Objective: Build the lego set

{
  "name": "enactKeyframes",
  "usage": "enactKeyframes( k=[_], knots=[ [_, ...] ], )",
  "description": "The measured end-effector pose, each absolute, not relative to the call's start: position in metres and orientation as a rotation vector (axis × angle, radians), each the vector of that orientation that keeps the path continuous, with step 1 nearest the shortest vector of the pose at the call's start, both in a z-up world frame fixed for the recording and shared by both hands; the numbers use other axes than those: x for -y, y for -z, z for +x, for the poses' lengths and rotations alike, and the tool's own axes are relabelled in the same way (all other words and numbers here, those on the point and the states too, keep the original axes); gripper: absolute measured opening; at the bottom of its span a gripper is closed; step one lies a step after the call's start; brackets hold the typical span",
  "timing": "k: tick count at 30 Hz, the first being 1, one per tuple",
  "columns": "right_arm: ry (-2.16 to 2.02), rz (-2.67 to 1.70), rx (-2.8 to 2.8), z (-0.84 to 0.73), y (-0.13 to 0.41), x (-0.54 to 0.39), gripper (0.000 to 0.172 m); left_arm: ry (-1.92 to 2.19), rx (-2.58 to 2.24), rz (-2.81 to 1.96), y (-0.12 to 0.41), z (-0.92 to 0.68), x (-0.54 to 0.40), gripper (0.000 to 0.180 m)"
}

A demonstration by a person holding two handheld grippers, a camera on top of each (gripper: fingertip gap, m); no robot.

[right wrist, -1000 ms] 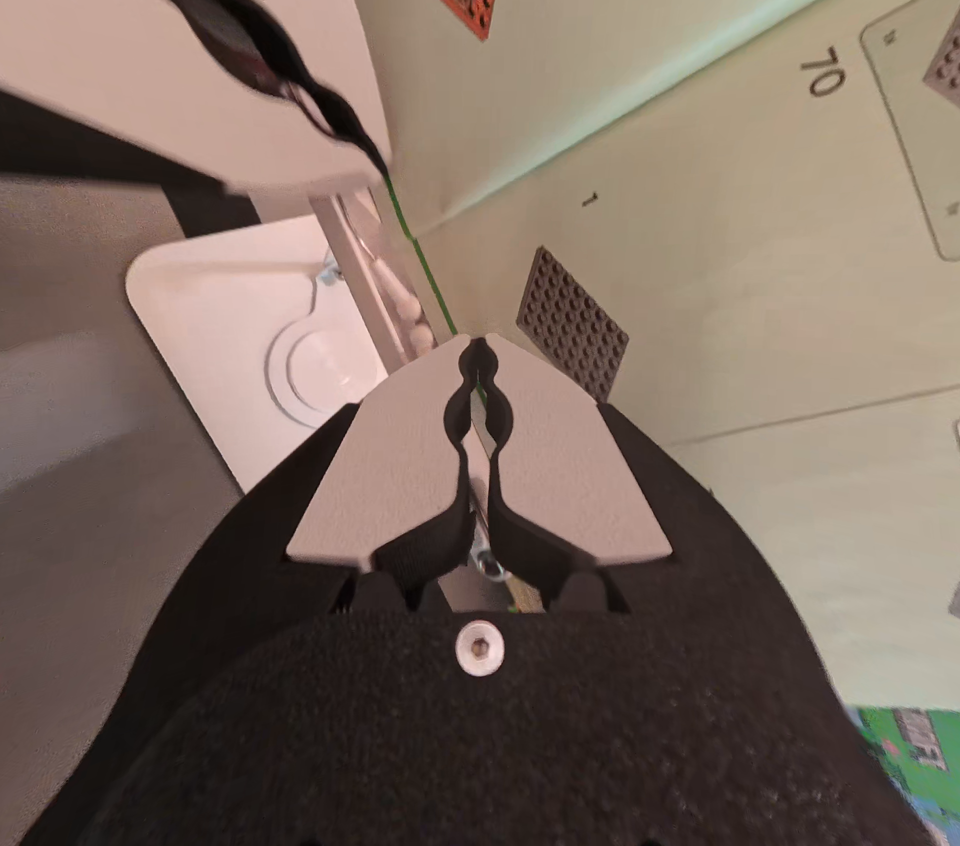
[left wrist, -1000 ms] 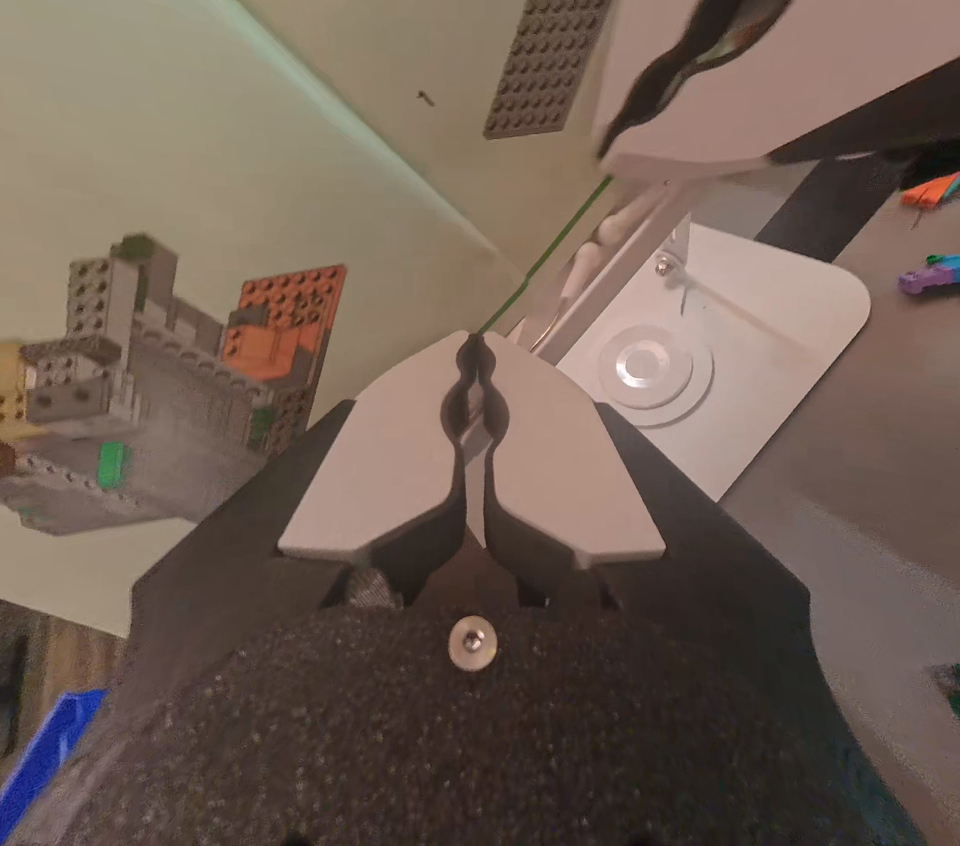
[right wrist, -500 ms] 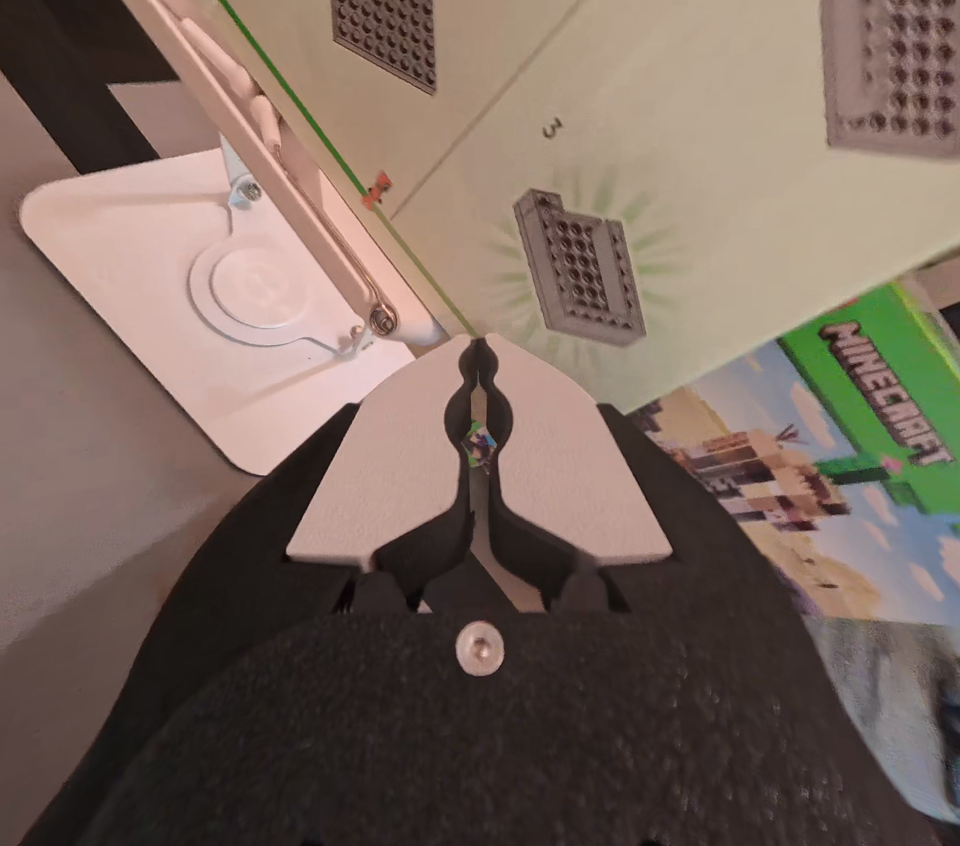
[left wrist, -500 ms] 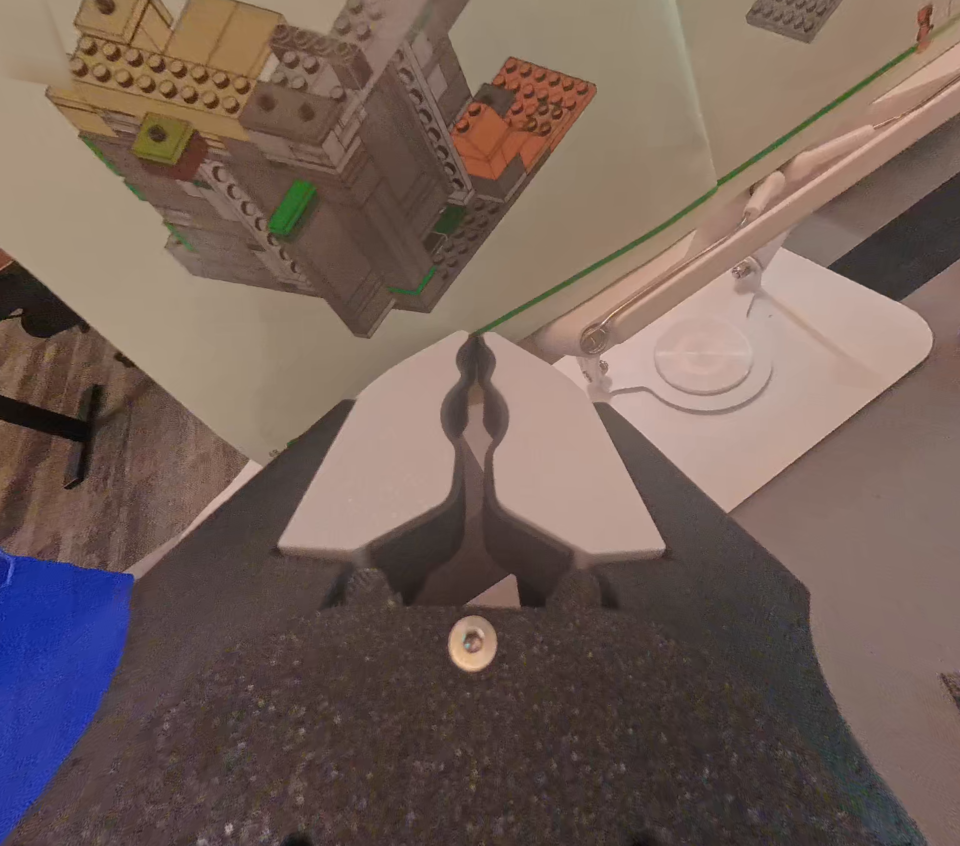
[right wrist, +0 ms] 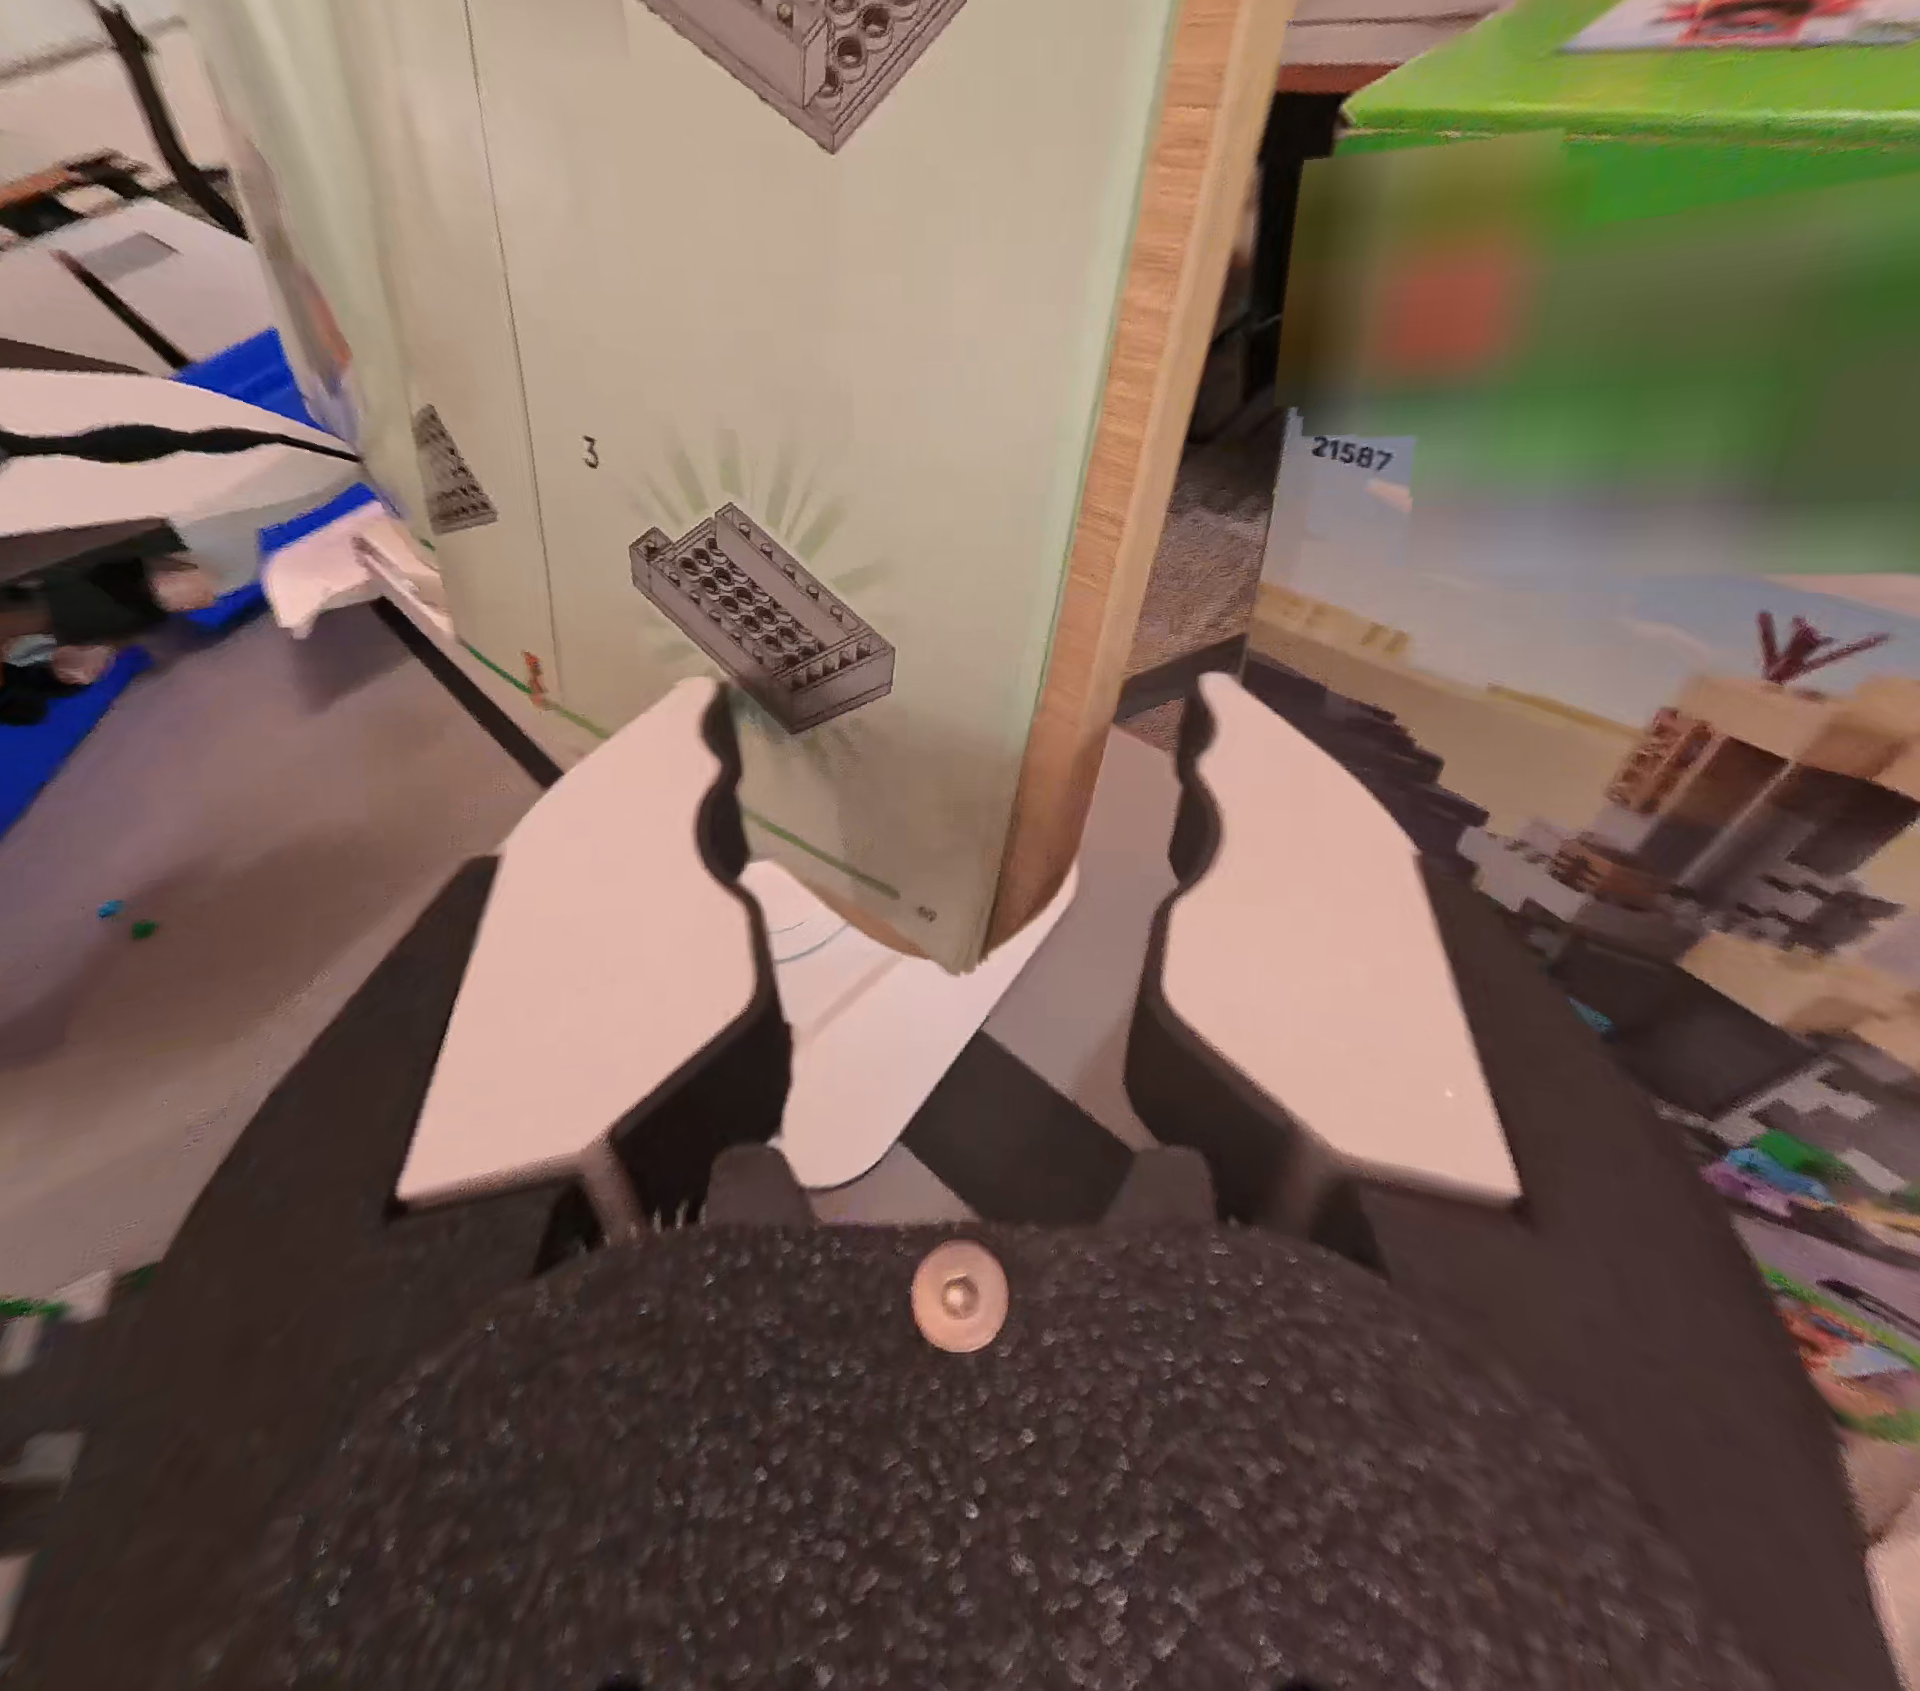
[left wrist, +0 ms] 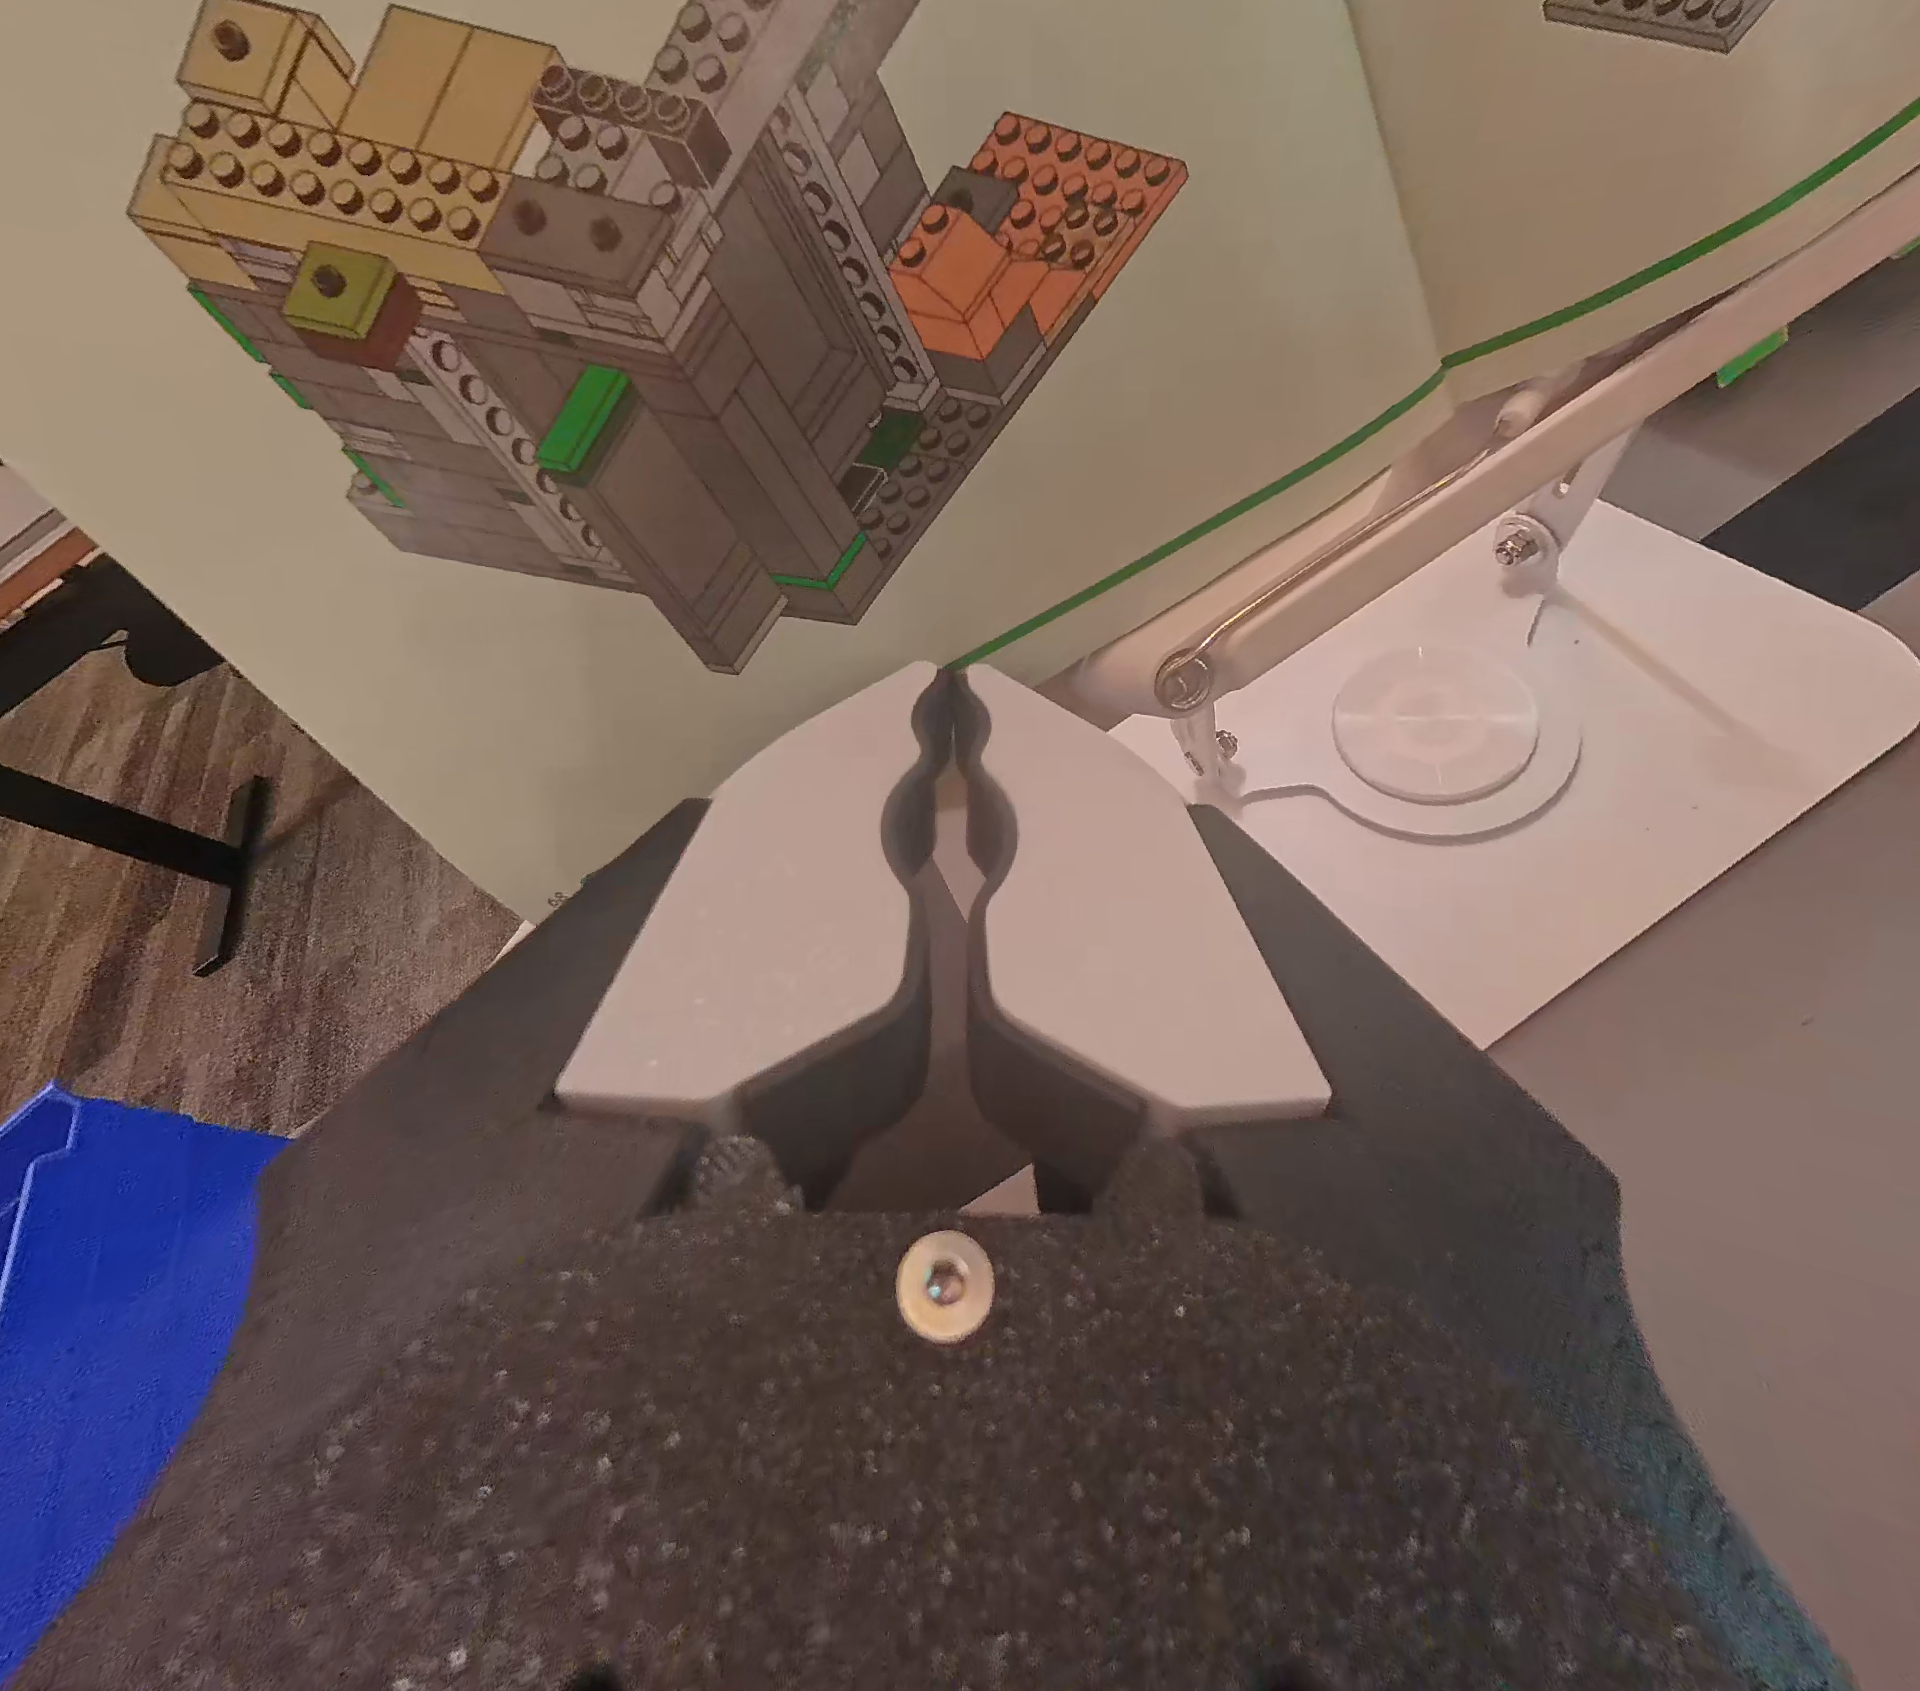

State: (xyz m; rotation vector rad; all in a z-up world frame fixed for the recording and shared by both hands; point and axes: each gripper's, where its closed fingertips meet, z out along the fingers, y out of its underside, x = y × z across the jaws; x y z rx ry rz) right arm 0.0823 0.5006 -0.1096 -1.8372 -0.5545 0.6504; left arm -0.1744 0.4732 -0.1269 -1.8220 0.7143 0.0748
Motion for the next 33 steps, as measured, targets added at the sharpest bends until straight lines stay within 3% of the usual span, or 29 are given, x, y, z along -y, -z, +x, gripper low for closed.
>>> enactKeyframes(
  k=[3, 18, 24, 28, 33],
  knots=[
    [-0.621, -1.809, 0.585, 0.078, 0.109, -0.503, 0.058, -0.091, -0.722, -1.820, 0.127, -0.175, -0.473, 0.000],
    [-0.615, -1.763, 0.623, 0.116, 0.099, -0.489, 0.007, -0.071, -0.737, -1.804, 0.126, -0.160, -0.471, 0.000],
    [-0.607, -1.757, 0.623, 0.118, 0.102, -0.488, 0.009, -0.077, -0.745, -1.806, 0.128, -0.158, -0.469, 0.000],
    [-0.613, -1.741, 0.598, 0.120, 0.104, -0.488, 0.032, -0.073, -0.746, -1.814, 0.131, -0.161, -0.468, 0.000],
    [-0.591, -1.730, 0.557, 0.131, 0.099, -0.483, 0.048, -0.057, -0.733, -1.805, 0.130, -0.166, -0.457, 0.000]
  ],
)
